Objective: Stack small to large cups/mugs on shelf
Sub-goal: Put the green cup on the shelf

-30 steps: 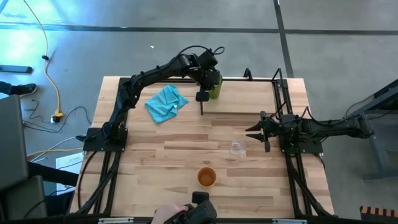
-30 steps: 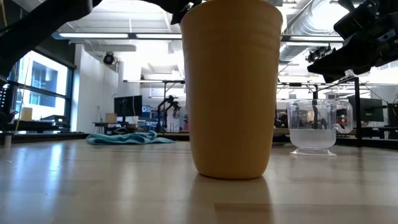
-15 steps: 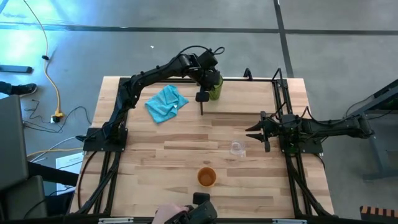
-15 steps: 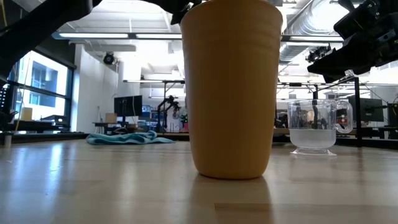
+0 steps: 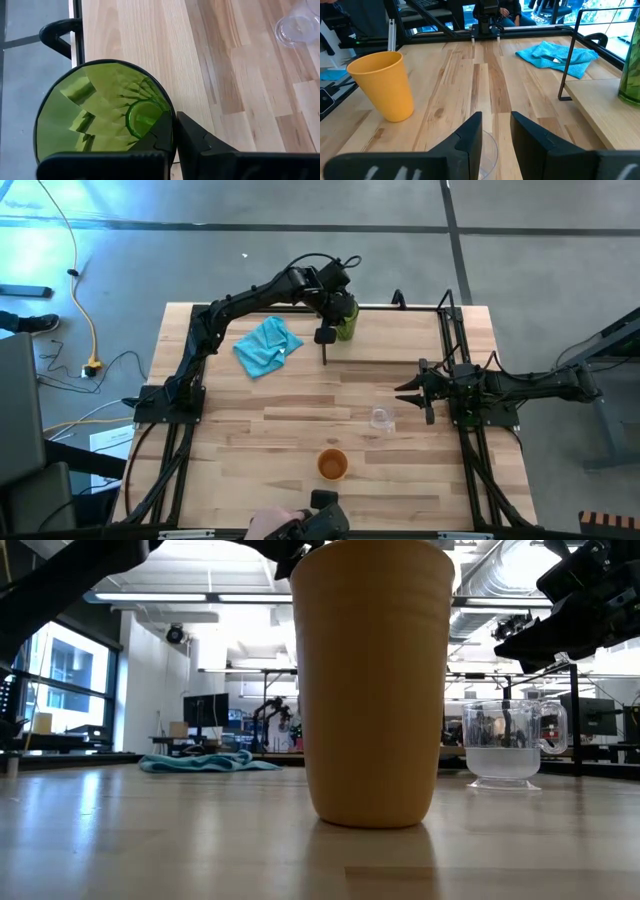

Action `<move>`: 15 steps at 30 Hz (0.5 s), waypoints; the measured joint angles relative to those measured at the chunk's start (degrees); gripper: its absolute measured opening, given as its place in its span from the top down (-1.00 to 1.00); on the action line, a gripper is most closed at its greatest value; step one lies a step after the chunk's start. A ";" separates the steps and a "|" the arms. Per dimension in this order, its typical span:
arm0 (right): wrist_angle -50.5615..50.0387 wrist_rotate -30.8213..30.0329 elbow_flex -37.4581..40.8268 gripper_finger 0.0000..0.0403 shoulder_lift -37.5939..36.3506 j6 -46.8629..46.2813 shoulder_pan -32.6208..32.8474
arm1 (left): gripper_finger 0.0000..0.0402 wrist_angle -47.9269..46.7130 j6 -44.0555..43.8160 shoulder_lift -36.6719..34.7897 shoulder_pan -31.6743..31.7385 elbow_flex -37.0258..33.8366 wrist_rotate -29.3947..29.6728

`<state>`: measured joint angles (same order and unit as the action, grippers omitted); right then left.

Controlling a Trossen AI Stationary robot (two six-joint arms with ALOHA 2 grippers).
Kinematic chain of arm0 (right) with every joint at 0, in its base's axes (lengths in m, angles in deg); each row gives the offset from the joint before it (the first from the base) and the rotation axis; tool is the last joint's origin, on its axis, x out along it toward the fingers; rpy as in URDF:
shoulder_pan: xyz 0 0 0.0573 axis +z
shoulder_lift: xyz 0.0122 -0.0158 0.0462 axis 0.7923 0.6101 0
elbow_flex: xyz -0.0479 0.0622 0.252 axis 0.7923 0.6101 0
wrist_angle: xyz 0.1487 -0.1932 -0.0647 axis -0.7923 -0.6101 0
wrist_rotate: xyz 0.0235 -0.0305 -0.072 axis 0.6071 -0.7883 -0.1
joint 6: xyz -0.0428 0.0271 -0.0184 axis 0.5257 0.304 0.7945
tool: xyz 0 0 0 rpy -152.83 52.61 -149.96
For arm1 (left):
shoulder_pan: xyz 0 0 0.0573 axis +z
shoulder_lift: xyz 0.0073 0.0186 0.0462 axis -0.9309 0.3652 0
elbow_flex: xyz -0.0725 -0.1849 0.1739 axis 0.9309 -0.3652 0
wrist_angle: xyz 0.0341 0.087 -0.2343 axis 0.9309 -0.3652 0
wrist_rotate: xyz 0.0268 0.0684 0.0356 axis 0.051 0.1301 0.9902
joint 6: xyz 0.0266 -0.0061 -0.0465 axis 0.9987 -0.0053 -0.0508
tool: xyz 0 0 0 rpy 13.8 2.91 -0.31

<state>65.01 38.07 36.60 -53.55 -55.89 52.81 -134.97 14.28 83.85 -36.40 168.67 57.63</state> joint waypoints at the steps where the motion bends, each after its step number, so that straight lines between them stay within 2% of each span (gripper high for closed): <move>1: 0.00 0.00 0.00 0.55 0.00 0.00 0.00 | 0.98 0.00 0.00 0.00 0.00 0.00 0.00; 8: -0.02 0.00 0.00 0.55 0.00 0.00 0.00 | 0.81 0.76 0.02 -0.02 -0.16 0.00 -0.07; 15: -0.04 0.00 0.00 0.55 0.00 0.00 0.01 | 0.84 1.84 0.17 -0.02 -0.74 0.00 -0.05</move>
<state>64.97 38.07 36.60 -53.55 -55.89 52.82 -133.13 14.45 83.83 -37.13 168.67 57.58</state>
